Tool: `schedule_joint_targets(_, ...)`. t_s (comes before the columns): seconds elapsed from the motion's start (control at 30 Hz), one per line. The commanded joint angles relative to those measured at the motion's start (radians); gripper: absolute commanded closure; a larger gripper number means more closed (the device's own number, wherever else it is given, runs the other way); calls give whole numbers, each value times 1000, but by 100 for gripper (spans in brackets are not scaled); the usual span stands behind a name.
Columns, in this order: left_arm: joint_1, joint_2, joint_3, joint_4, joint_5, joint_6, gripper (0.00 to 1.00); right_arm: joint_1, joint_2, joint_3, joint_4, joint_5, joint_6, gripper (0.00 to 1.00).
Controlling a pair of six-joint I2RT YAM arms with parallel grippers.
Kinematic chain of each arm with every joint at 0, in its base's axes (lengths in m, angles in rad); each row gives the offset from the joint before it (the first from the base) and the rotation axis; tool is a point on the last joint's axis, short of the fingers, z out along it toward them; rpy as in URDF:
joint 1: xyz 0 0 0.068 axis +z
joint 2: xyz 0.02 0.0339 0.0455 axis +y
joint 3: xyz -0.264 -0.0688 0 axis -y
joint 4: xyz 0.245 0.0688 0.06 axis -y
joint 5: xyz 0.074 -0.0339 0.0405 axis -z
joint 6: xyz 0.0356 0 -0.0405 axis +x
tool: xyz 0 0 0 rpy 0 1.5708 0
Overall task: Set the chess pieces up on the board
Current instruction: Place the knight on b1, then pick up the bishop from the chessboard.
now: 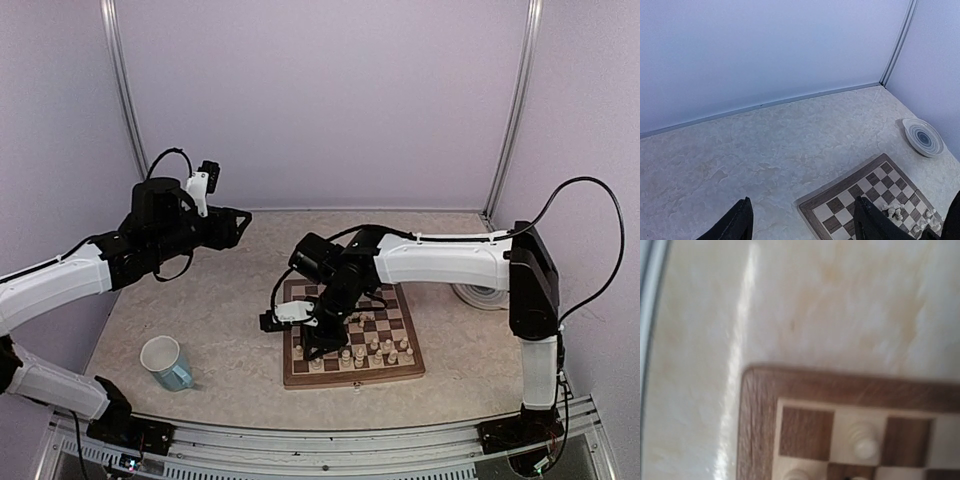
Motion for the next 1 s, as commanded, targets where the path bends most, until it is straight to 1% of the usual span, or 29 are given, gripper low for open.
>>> schedule_joint_targets(0.0,-4,25,25,-4,20,1,32,-66,-91,110,-66,-83,-4,62)
schedule_joint_targets(0.07,-19,46,39,-39,6,2,32,-127,-127,108,-54,-92,0,62)
schedule_joint_targets(0.17,-53,89,58,-70,-16,14,32,-234,-177,46,-12,-74,3,63)
schedule_joint_targets(0.3,-96,157,93,-108,9,22,33,-389,-236,-114,79,-49,3,66)
schedule_joint_targets(0.4,-126,234,138,-145,60,21,35,-457,-256,-220,135,-12,4,69)
schedule_joint_targets(0.5,-168,316,183,-169,108,19,37,-476,-271,-322,190,6,-2,69)
schedule_joint_targets(0.57,-195,361,207,-170,115,12,38,-475,-275,-369,218,-3,-5,69)
schedule_joint_targets(0.83,-259,499,252,-107,164,-53,39,-457,-244,-420,238,-64,-16,66)
schedule_joint_targets(0.9,-259,531,225,-48,188,-113,40,-447,-235,-421,239,-68,-18,66)
schedule_joint_targets(0.97,-254,540,162,74,217,-192,41,-441,-223,-417,245,-73,-16,66)
